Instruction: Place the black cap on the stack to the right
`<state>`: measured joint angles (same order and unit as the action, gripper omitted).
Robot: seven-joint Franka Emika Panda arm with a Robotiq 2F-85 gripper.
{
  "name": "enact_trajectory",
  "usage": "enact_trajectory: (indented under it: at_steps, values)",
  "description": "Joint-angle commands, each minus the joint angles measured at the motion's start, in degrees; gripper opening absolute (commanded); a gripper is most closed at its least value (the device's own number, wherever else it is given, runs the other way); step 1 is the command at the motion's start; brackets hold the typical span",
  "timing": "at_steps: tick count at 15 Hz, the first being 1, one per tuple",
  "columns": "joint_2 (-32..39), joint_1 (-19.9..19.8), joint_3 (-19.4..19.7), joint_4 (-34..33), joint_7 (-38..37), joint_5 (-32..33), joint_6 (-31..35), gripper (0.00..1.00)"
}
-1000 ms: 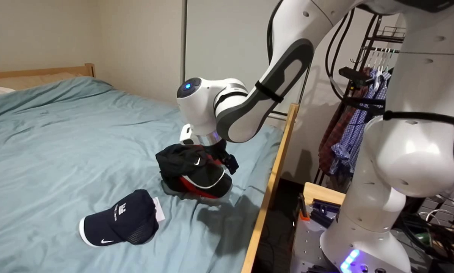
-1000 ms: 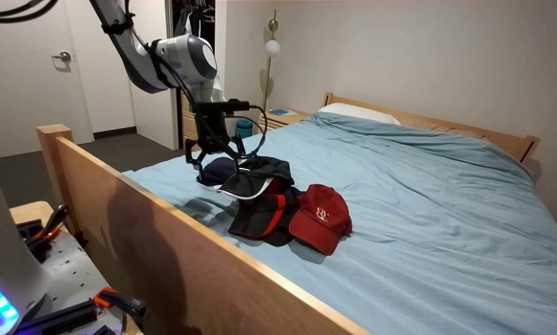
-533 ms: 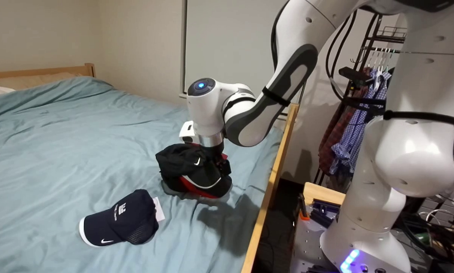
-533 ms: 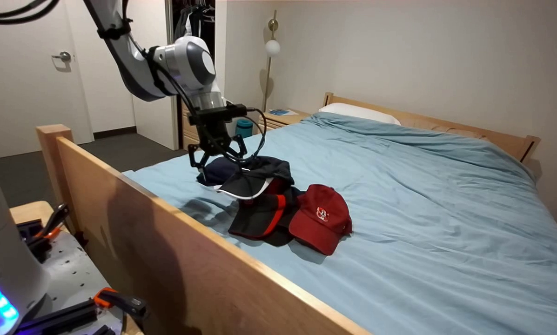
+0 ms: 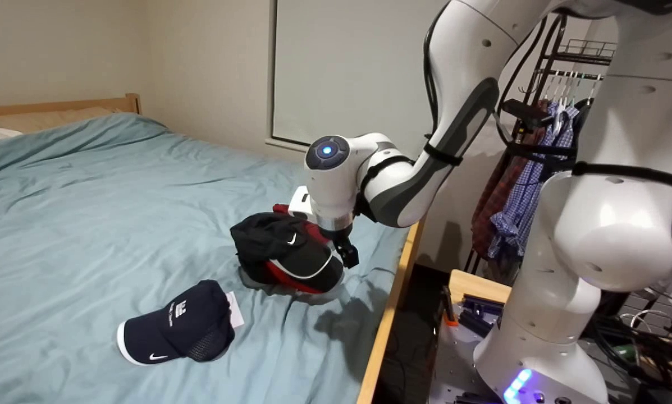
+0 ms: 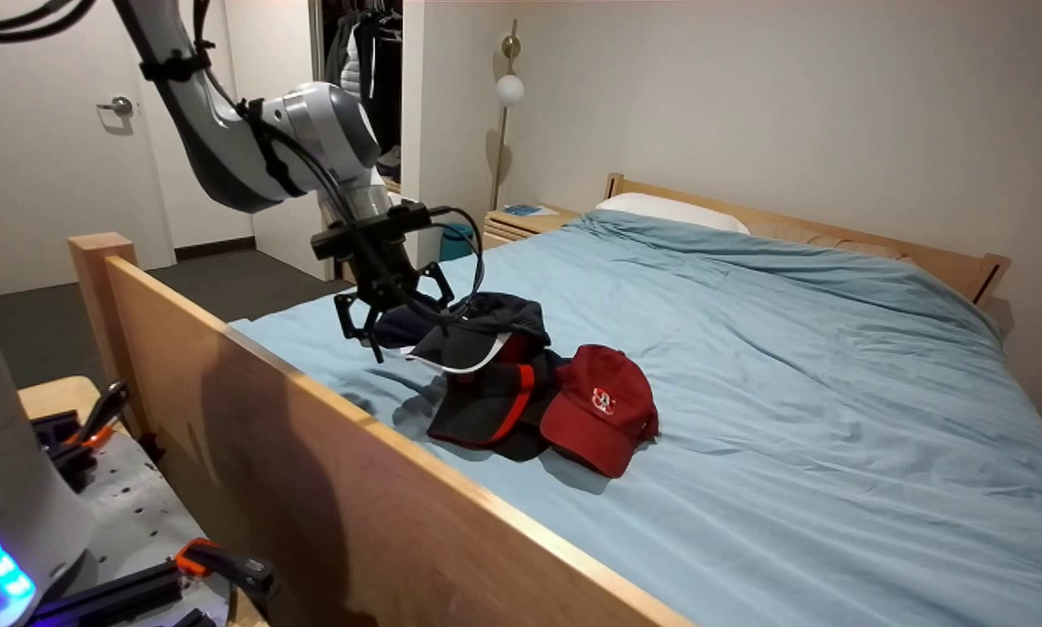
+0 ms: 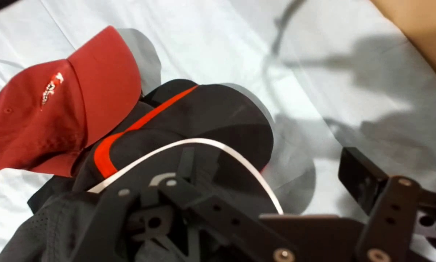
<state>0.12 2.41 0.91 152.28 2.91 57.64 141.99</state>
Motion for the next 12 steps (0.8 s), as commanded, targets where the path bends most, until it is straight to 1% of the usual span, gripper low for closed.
enact_trajectory:
  at_steps: [1,2,3,4,8,9,10,12]
  values:
    - [-0.86,-1.02,-0.23,0.65,-5.76,11.16,2.23,1.00]
    - [0.14,-1.04,-0.21,-0.16,-6.66,13.99,2.79,1.00]
    - [0.89,-1.18,-0.07,-0.43,-6.23,15.42,4.25,1.00]
    - [-0.12,-0.66,-0.58,-0.05,-4.50,10.92,1.69,1.00]
    - [-0.04,-0.66,-0.61,-0.06,-4.51,11.15,1.92,1.00]
    - [0.41,-1.08,-0.20,-0.33,-5.28,13.33,3.87,1.00]
    - [0.94,-1.46,0.19,-0.83,-7.76,16.25,5.09,1.00]
    - [1.98,-2.15,0.99,-1.31,-8.64,19.02,9.53,1.00]
